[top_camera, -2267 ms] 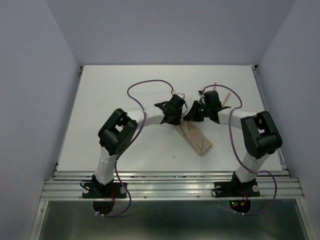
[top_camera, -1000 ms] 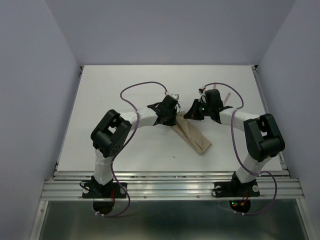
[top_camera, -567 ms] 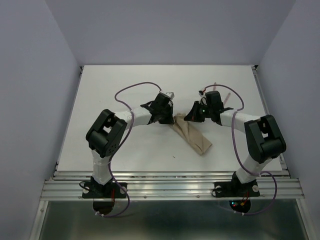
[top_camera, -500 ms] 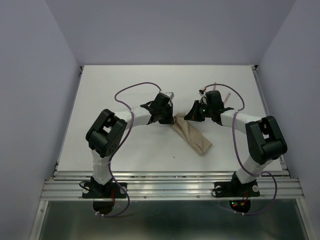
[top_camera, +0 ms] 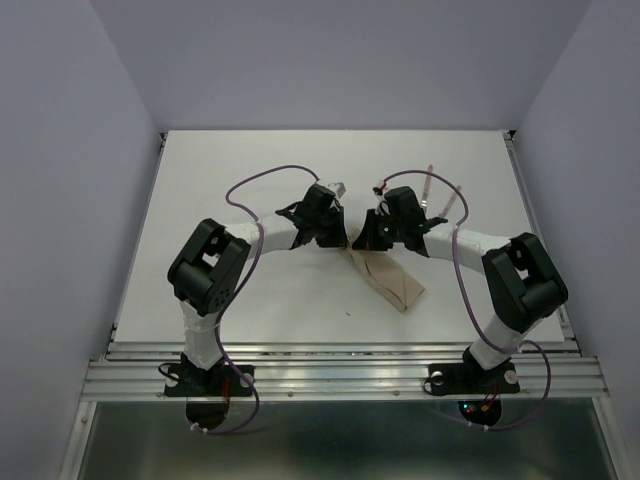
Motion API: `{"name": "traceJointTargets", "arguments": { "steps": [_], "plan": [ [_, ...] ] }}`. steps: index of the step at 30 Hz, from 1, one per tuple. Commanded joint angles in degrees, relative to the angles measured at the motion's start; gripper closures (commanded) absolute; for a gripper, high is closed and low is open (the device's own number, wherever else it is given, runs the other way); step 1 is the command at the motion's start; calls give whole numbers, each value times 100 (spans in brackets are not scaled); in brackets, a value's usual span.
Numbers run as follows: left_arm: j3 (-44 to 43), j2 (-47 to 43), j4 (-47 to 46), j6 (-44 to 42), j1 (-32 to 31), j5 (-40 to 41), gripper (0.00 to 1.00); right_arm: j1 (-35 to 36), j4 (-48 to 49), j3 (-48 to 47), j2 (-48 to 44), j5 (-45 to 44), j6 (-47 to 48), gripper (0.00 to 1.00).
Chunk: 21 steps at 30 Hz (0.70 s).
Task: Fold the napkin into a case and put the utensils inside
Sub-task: Grasp the top corner of the smaller rectangle folded napkin from the folded napkin.
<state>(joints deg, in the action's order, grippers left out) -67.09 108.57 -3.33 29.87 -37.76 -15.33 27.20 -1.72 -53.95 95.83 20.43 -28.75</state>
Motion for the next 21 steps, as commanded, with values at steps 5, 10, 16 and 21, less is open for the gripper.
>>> {"name": "traceJointTargets", "arguments": {
  "steps": [5, 10, 16, 21],
  "plan": [
    [29, -311, -212, 28, 49, -119, 100, 172, -66, -256, -29, -188, 133, 99],
    [38, -232, -238, 45, 49, -137, 100, 172, -92, -265, -187, -118, 256, 79],
    [64, -214, -264, 37, 49, -154, 100, 172, -13, -282, -275, 198, 379, 70],
    [91, -214, -273, 19, 58, -163, 100, 172, 48, -318, -372, 251, 388, 68]
  ]
}}
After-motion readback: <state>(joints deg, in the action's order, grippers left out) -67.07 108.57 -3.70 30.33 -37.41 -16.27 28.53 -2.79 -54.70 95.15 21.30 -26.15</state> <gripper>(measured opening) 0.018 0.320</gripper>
